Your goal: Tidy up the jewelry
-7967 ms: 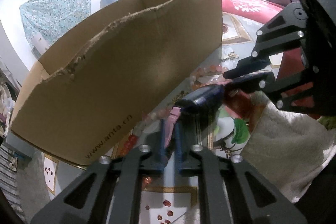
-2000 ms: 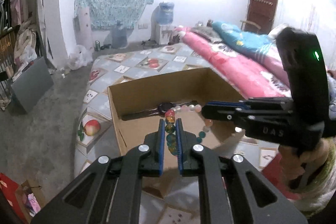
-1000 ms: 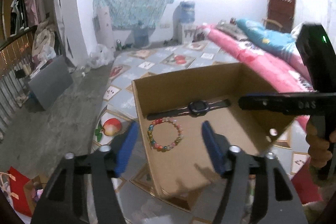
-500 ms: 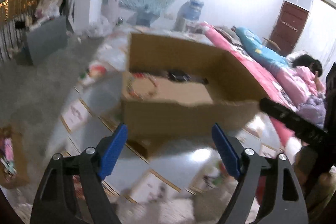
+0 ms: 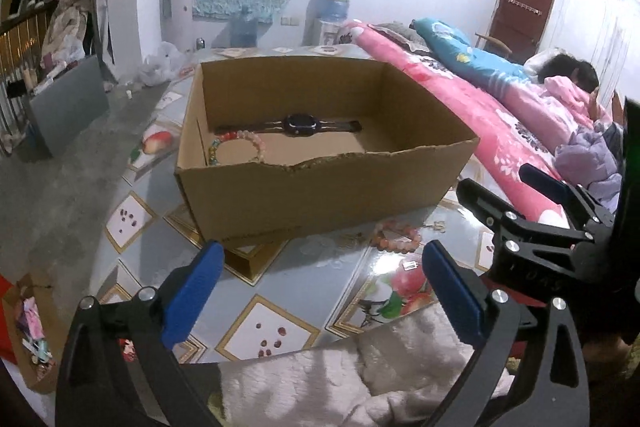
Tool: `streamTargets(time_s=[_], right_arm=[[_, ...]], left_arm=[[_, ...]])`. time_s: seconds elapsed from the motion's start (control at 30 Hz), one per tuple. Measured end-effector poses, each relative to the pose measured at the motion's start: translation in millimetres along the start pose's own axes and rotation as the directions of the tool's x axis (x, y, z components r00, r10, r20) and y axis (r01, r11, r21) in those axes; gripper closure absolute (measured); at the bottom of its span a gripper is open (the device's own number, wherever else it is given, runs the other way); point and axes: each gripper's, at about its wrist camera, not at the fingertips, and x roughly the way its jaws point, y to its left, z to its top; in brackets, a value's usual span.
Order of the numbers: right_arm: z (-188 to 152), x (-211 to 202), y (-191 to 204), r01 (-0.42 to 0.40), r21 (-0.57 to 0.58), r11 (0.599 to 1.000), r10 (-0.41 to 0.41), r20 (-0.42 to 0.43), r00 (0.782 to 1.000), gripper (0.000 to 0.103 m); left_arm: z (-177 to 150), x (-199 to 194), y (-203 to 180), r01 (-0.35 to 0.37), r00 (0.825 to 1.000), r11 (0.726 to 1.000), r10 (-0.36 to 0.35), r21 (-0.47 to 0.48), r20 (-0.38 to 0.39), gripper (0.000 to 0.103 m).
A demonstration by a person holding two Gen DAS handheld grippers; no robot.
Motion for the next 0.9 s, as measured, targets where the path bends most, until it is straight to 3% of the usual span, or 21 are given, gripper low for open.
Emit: streamTargets(time_s=[0.1, 0.27, 0.4, 0.5, 0.67, 0.9], right_arm=[[-3.8, -2.2, -6.9, -0.050, 0.009, 0.999, 0.050, 0.012, 0.999, 0.008], [-8.3, 2.7, -11.3, -0.058, 0.011, 0.998, 0.057, 0.011, 0.998, 0.008], [-11.5, 5.1, -24.0, -0.072, 0.035, 0.997, 0.072, 0.005, 0.997, 0.008], [-13.2, 8.1, -37.1, -0.110, 0.063, 0.992, 0.112, -0.019, 0.994, 0.008], [-16.6, 21.4, -52.3, -0.158, 0.110, 0.981, 0.168, -0.088, 0.982, 0.009], [-17.0, 37.8, -56.7, -0.222, 0.146, 0.964, 0.243, -0.147, 0.959, 0.032]], left_arm=[[1.5, -0.9, 3.3, 0.034, 0.999, 0.999, -0.034, -0.027, 0.008, 0.006], [1.9, 3.7, 12.4, 0.138, 0.990, 0.985, -0.139, -0.102, 0.000, 0.006], [3.3, 12.0, 11.2, 0.141, 0.989, 0.984, -0.145, -0.108, -0.025, 0.006], [4.3, 18.5, 6.1, 0.098, 0.994, 0.993, -0.100, -0.063, -0.037, 0.006], [-1.2, 38.6, -3.4, -0.079, 0.996, 0.993, 0.083, 0.087, -0.041, 0.006], [-9.8, 60.6, 5.5, -0.119, 0.990, 0.984, 0.128, 0.133, -0.063, 0.007]])
